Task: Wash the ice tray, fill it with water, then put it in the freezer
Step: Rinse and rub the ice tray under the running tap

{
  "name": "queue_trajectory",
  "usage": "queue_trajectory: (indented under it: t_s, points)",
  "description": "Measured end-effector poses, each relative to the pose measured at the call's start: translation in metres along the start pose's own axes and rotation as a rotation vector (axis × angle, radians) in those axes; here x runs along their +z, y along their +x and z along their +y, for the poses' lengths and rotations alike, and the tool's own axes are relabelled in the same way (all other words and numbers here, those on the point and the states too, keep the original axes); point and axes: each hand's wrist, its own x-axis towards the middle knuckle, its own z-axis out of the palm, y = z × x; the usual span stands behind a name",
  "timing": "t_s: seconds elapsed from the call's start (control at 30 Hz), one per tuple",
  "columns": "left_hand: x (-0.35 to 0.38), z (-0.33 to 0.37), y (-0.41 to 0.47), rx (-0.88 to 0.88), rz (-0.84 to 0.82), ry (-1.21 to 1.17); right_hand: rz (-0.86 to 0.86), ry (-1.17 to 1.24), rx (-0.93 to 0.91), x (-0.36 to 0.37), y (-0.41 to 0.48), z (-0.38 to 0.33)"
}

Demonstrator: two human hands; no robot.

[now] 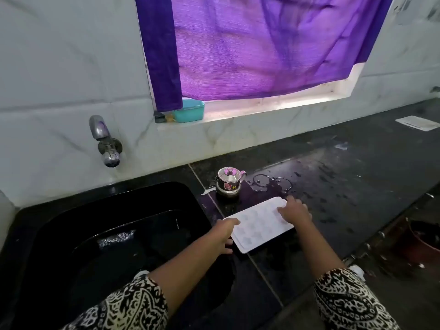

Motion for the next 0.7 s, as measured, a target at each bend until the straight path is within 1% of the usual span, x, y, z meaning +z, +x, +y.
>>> queue_trajectory:
  t_s: [0.07, 0.17, 0.27, 0.37, 0.5, 0.6, 0.7]
  points:
    - [0.002, 0.001, -0.002, -0.020, 0.001, -0.038, -0.027, 0.034, 0.047, 0.001, -0.002, 0.003]
    - [0.003, -0.001, 0.001, -0.033, 0.005, -0.091, -0.059, 0.059, 0.059, 0.004, 0.000, 0.005]
    - [-0.004, -0.005, 0.000, 0.019, 0.084, -0.130, -0.012, 0.067, 0.049, 0.005, -0.006, 0.001]
    - [-0.031, -0.012, 0.003, 0.101, 0.169, -0.203, 0.010, 0.110, 0.027, 0.012, -0.009, -0.008]
    - [-0.088, -0.014, -0.002, 0.284, 0.268, -0.282, -0.023, 0.353, -0.078, 0.026, -0.021, -0.043]
    - [-0.134, -0.012, -0.026, 0.364, 0.361, -0.366, -0.082, 0.565, -0.158, 0.033, -0.037, -0.083]
    - [-0.176, -0.015, -0.054, 0.427, 0.418, -0.465, -0.182, 0.701, -0.262, 0.036, -0.055, -0.128]
